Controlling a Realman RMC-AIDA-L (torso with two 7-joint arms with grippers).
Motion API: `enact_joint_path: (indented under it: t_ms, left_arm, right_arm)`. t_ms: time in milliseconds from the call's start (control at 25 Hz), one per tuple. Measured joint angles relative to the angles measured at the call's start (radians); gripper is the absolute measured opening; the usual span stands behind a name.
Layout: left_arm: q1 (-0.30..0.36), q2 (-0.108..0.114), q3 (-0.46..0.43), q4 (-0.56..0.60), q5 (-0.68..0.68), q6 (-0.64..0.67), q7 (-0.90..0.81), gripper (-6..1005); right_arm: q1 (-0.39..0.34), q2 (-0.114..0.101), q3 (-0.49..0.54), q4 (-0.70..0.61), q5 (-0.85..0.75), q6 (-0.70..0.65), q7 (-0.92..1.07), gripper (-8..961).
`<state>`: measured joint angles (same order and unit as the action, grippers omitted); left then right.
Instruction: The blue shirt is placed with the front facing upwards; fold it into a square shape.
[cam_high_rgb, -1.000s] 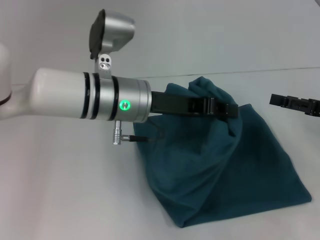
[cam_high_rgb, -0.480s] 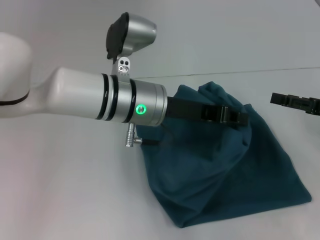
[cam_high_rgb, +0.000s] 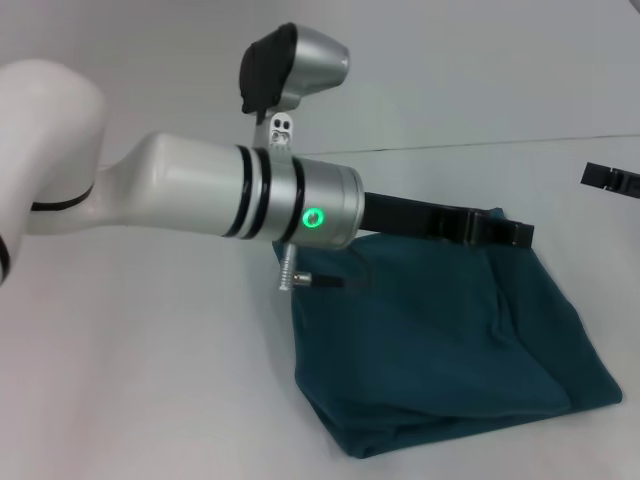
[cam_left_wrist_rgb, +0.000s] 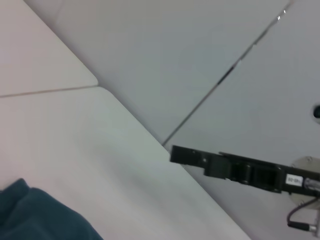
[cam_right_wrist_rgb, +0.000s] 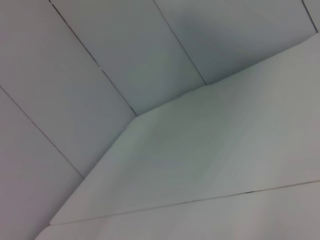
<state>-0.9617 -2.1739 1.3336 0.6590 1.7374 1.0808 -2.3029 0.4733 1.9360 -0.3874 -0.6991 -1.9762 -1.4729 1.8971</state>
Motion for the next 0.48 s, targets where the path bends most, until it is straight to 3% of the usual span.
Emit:
enact_joint_path:
  t_ms: [280, 480]
  left_arm:
    - [0.118, 0.008, -0.047, 0.121, 0.009, 0.013, 0.007, 626]
    - [0.212, 0.013, -0.091, 0.212, 0.034, 0.070, 0.039, 727]
  right_arm:
    - [0.002, -0.006, -0.013, 0.000, -0.019, -0.015, 0.021, 920]
    - [0.011, -0.024, -0.035, 0.000, -0.113, -0.028, 0.093, 920]
